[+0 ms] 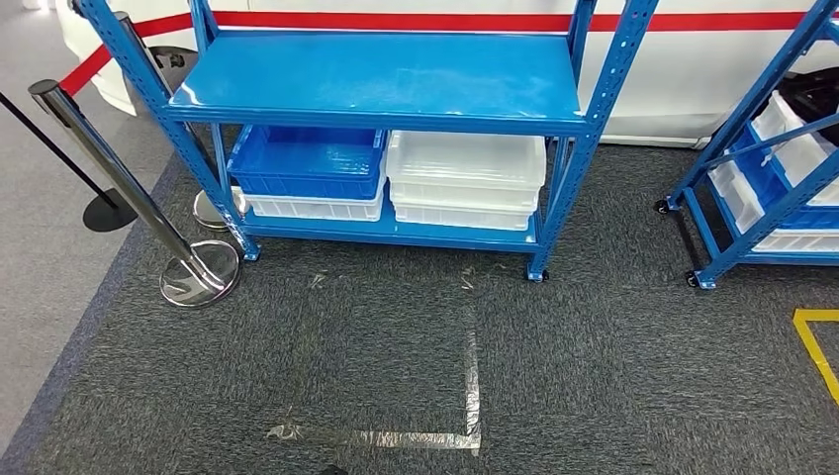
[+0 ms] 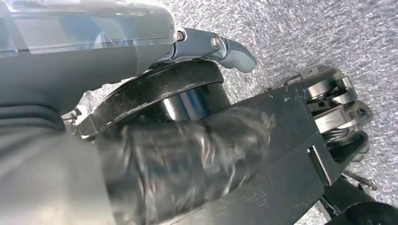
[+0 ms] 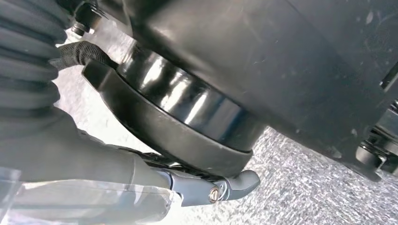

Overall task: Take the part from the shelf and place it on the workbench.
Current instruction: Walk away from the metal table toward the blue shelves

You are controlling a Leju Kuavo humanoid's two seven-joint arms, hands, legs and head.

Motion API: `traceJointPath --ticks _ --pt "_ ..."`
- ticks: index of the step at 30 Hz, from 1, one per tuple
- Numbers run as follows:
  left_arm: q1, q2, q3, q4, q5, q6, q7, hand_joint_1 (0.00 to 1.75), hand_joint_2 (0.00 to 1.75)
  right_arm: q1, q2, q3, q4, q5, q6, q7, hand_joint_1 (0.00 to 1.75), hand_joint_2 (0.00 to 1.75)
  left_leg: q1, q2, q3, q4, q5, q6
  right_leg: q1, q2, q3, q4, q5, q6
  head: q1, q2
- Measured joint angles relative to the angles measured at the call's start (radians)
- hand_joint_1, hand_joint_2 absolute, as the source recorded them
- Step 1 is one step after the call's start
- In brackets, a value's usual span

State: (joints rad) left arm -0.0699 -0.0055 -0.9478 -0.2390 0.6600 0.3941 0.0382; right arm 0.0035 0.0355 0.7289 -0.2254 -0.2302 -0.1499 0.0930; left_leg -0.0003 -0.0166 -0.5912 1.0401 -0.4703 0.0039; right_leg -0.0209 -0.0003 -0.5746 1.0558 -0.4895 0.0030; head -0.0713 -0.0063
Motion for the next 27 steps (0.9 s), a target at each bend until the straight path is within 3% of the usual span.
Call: traceJointPath --ticks 1,4,5,6,7,8,10,12,16,18,20,21,22,23,25,27 --pt "0.007 0.002 0.019 -0.002 -0.02 -0.011 -0.001 0.0 0.0 0.002 0.0 -0.018 0.0 0.007 0.005 -0.002 0.0 1.75 0.001 0.001 -0.01 0.023 -0.017 -0.005 -0.002 -0.002 0.003 -0.002 0.001 -0.005 -0.003 0.0" --pt "0.028 0.005 0.084 -0.007 -0.078 -0.046 -0.007 0.0 0.0 0.006 0.0 -0.066 -0.006 0.028 0.02 -0.01 0.0 0.44 0.002 0.002 -0.082 0.188 -0.102 -0.017 -0.002 -0.009 0.006 -0.003 0.002 -0.013 -0.01 0.0" --pt "0.036 0.006 0.105 -0.007 -0.096 -0.057 -0.01 0.0 0.0 0.008 0.0 -0.08 -0.009 0.034 0.023 -0.013 0.0 0.0 0.002 0.002 -0.104 0.239 -0.118 -0.019 -0.001 -0.012 0.006 -0.002 0.001 -0.014 -0.01 0.0" --pt "0.046 0.006 0.127 -0.007 -0.112 -0.068 -0.012 0.0 0.0 0.01 -0.001 -0.094 -0.013 0.04 0.025 -0.015 0.0 0.0 0.002 0.003 -0.115 0.262 -0.118 -0.019 0.001 -0.014 0.007 -0.002 0.0 -0.015 -0.01 0.0" --pt "0.055 0.007 0.147 -0.007 -0.126 -0.078 -0.013 0.0 0.0 0.011 -0.001 -0.11 -0.018 0.045 0.027 -0.016 0.0 0.44 0.002 0.003 -0.11 0.252 -0.1 -0.017 0.002 -0.015 0.008 -0.002 -0.001 -0.016 -0.01 0.0" --pt "0.064 0.008 0.165 -0.007 -0.139 -0.086 -0.014 0.0 0.0 0.011 -0.002 -0.126 -0.025 0.05 0.029 -0.017 0.0 0.87 0.002 0.004 -0.088 0.207 -0.069 -0.014 0.002 -0.016 0.009 -0.002 -0.002 -0.016 -0.01 0.0" --pt "0.088 0.009 0.205 -0.006 -0.167 -0.104 -0.015 0.0 0.0 0.007 -0.003 -0.161 -0.047 0.061 0.037 -0.02 0.0 1.75 -0.001 0.008 -0.03 0.081 -0.013 -0.005 0.005 -0.014 0.011 -0.002 -0.005 -0.013 -0.01 0.0" --pt "0.117 0.009 0.261 -0.006 -0.208 -0.128 -0.016 0.0 0.0 0.002 -0.003 -0.202 -0.074 0.075 0.047 -0.027 0.0 1.75 -0.006 0.012 0.006 0.007 -0.002 0.005 0.008 -0.013 0.01 -0.002 -0.006 -0.005 -0.009 0.0" --pt "0.152 0.009 0.362 -0.008 -0.295 -0.181 -0.023 0.0 0.0 0.01 -0.008 -0.273 -0.1 0.105 0.066 -0.038 0.0 1.75 -0.002 0.009 0.021 -0.022 -0.001 0.024 0.01 -0.013 0.007 0.008 -0.021 0.018 -0.007 0.0" --pt "0.155 0.009 0.404 -0.015 -0.332 -0.204 -0.025 0.0 0.0 0.027 -0.013 -0.307 -0.103 0.117 0.074 -0.043 0.0 1.75 0.0 0.011 0.028 -0.03 0.002 0.033 0.01 -0.007 -0.029 0.091 -0.07 0.025 -0.003 0.0" --pt "0.153 0.008 0.446 -0.029 -0.365 -0.223 -0.027 0.0 0.0 0.054 -0.017 -0.342 -0.103 0.128 0.081 -0.049 0.0 1.75 -0.001 0.013 0.029 -0.029 0.0 0.04 0.011 -0.004 -0.089 0.211 -0.121 0.028 -0.002 0.0" --pt "0.149 0.008 0.465 -0.039 -0.381 -0.232 -0.028 0.0 0.0 0.07 -0.018 -0.358 -0.101 0.133 0.085 -0.051 0.0 1.75 -0.002 0.013 0.029 -0.028 -0.002 0.041 0.01 -0.004 -0.107 0.245 -0.124 0.029 -0.001 0.0" --pt "0.143 0.008 0.482 -0.051 -0.396 -0.24 -0.029 0.0 0.0 0.085 -0.02 -0.373 -0.098 0.138 0.089 -0.053 0.0 1.75 -0.002 0.013 0.029 -0.026 -0.004 0.042 0.01 -0.004 -0.11 0.244 -0.109 0.03 -0.001 0.0" --pt "0.135 0.008 0.5 -0.066 -0.411 -0.249 -0.029 0.0 0.0 0.101 -0.023 -0.387 -0.093 0.143 0.093 -0.054 0.0 1.75 -0.002 0.012 0.03 -0.023 -0.006 0.041 0.009 -0.004 -0.094 0.205 -0.078 0.03 -0.001 0.0" --pt "0.118 0.007 0.534 -0.098 -0.44 -0.266 -0.031 0.0 0.0 0.128 -0.027 -0.417 -0.08 0.152 0.098 -0.056 0.0 1.75 -0.004 0.011 0.029 -0.012 -0.014 0.035 0.008 -0.003 -0.04 0.079 -0.017 0.027 0.0 0.0" --pt "0.104 0.007 0.572 -0.125 -0.468 -0.282 -0.032 0.0 0.0 0.148 -0.028 -0.447 -0.069 0.16 0.105 -0.062 0.0 1.75 -0.007 0.011 0.025 -0.003 -0.022 0.025 0.009 -0.002 -0.008 0.01 0.002 0.018 0.0 0.0"
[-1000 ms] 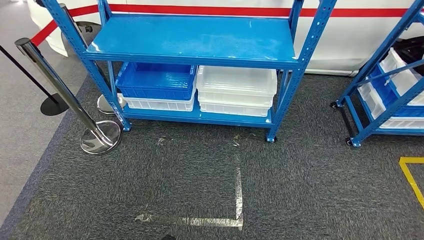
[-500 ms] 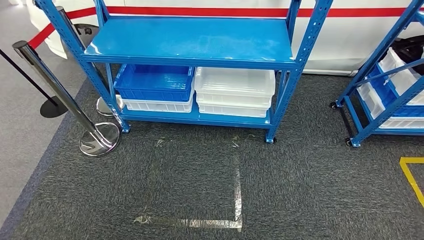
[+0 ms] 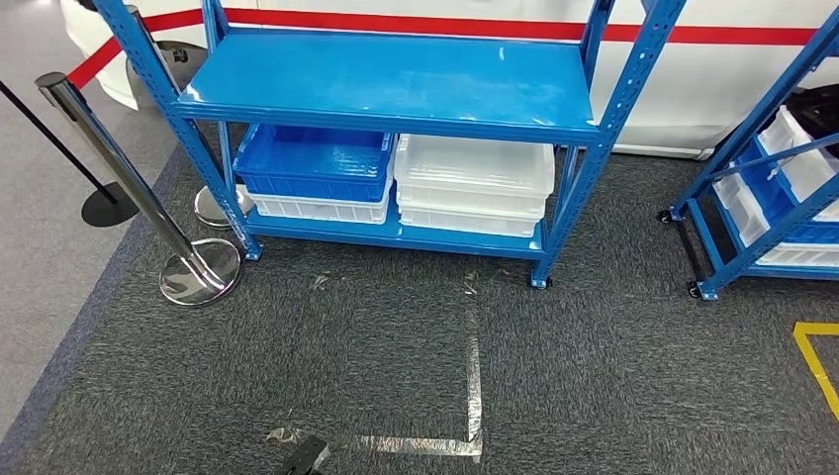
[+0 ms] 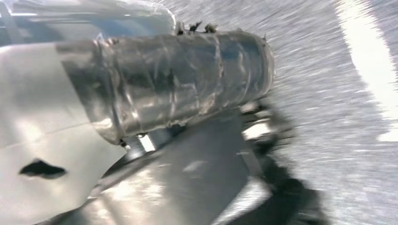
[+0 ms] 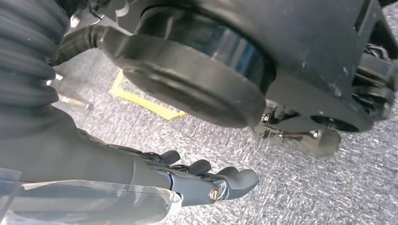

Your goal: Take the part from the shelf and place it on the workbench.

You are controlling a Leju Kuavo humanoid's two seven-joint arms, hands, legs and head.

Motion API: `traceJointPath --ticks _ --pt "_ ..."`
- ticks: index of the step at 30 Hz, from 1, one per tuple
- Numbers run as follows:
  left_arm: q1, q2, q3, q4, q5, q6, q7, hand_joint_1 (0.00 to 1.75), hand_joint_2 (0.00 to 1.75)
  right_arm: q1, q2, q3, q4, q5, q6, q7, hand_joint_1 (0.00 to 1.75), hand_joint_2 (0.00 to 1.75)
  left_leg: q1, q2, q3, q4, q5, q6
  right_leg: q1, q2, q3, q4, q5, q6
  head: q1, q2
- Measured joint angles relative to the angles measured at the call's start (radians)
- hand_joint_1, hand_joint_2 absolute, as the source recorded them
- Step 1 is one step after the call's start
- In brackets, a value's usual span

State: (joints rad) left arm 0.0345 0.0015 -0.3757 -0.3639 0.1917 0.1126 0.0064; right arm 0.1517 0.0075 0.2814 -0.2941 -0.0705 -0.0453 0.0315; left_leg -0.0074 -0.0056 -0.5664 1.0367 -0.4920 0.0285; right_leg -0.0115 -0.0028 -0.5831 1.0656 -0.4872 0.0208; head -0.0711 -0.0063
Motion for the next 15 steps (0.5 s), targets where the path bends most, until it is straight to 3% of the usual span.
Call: traceJointPath --ticks 4,6,8,9,10,11,13,15 --pt "0.012 0.003 0.087 -0.027 -0.067 -0.036 -0.001 0.0 0.0 0.015 -0.001 -0.063 0.002 0.023 0.016 -0.012 0.0 1.75 0.0 0.001 -0.004 0.012 -0.013 -0.019 -0.001 -0.001 0.009 -0.012 0.002 -0.021 -0.001 0.0" --pt "0.042 0.005 0.125 -0.028 -0.096 -0.053 -0.002 0.0 0.0 0.008 -0.002 -0.09 -0.008 0.036 0.023 -0.012 0.0 1.75 0.004 0.001 -0.036 0.088 -0.061 -0.032 -0.006 -0.007 0.014 -0.018 0.002 -0.029 -0.004 0.0" --pt "0.083 0.005 0.155 -0.022 -0.117 -0.066 -0.002 0.0 0.0 -0.003 -0.004 -0.111 -0.03 0.044 0.027 -0.013 0.0 1.75 0.009 0.001 -0.1 0.212 -0.118 -0.042 -0.006 -0.012 0.014 -0.018 0.0 -0.033 -0.006 0.0" --pt "0.105 0.005 0.168 -0.016 -0.125 -0.07 -0.002 0.0 0.0 -0.014 -0.005 -0.119 -0.044 0.047 0.028 -0.015 0.0 1.75 0.011 0.001 -0.123 0.254 -0.128 -0.044 -0.006 -0.012 0.014 -0.018 0.0 -0.034 -0.006 0.0" --pt "0.126 0.005 0.18 -0.007 -0.131 -0.074 -0.002 0.0 0.0 -0.029 -0.006 -0.126 -0.058 0.05 0.029 -0.018 0.0 1.75 0.012 0.001 -0.132 0.265 -0.12 -0.045 -0.007 -0.011 0.015 -0.018 -0.001 -0.034 -0.006 0.0" --pt "0.146 0.006 0.19 0.003 -0.136 -0.077 -0.001 0.0 0.0 -0.046 -0.006 -0.132 -0.073 0.053 0.029 -0.021 0.0 1.75 0.013 0.001 -0.121 0.236 -0.094 -0.044 -0.007 -0.01 0.016 -0.018 -0.002 -0.033 -0.006 0.0" --pt "0.179 0.007 0.208 0.025 -0.145 -0.081 -0.001 0.0 0.0 -0.078 -0.006 -0.143 -0.105 0.056 0.029 -0.025 0.0 1.75 0.013 0.002 -0.065 0.109 -0.027 -0.039 -0.008 -0.011 0.022 -0.018 -0.006 -0.03 -0.006 0.0" --pt "0.202 0.008 0.222 0.042 -0.151 -0.085 -0.001 0.0 0.0 -0.099 -0.006 -0.152 -0.131 0.057 0.03 -0.025 0.0 1.75 0.01 0.005 -0.022 0.021 0.007 -0.032 -0.006 -0.012 0.025 -0.018 -0.009 -0.024 -0.006 0.0"
